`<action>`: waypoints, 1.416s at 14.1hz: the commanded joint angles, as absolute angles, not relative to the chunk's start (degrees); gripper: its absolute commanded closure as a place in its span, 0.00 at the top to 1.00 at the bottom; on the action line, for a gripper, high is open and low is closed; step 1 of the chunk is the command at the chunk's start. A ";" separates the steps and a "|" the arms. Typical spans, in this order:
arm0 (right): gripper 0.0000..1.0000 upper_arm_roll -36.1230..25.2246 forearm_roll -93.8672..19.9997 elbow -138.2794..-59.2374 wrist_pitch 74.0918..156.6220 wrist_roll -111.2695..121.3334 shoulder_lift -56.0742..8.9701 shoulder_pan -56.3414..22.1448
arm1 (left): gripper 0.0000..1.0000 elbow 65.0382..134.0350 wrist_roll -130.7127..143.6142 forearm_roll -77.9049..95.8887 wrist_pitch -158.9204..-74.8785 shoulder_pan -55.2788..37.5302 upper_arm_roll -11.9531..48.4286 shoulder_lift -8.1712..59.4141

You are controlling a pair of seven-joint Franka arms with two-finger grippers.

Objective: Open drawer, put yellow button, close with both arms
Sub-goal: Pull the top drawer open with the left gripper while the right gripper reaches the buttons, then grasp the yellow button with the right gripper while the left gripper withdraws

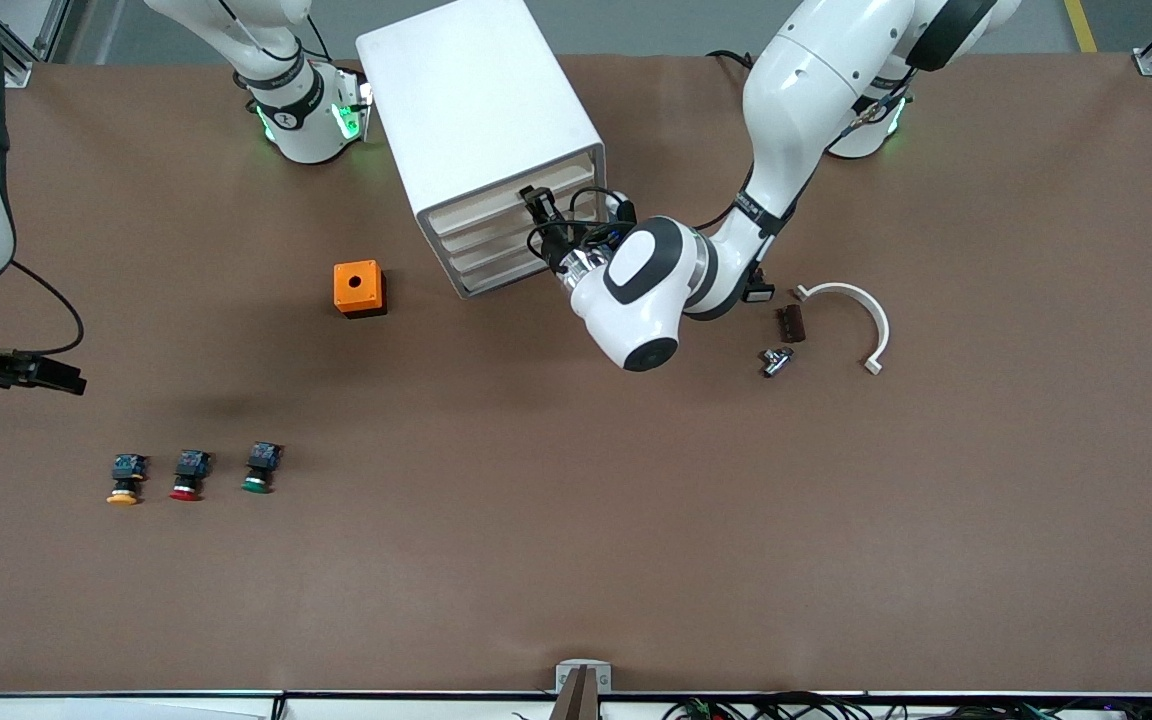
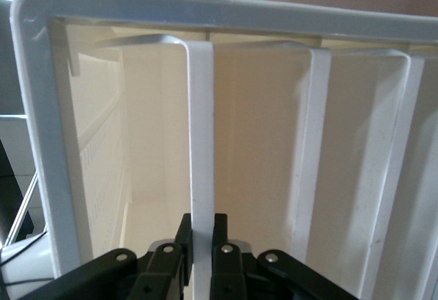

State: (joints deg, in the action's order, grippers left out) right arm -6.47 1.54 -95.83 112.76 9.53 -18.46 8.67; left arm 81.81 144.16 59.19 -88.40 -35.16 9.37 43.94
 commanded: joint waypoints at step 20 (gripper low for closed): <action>1.00 -5.19 -3.95 -94.48 142.03 25.13 -42.71 12.74 | 0.55 73.83 135.27 59.59 -88.42 -29.44 -2.99 44.12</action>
State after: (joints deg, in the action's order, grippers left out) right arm -6.08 -3.05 -95.74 141.87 23.43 -41.76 11.73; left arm 74.69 136.65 59.19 -88.36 -29.63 -2.50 43.95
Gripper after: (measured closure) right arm 0.000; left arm 0.811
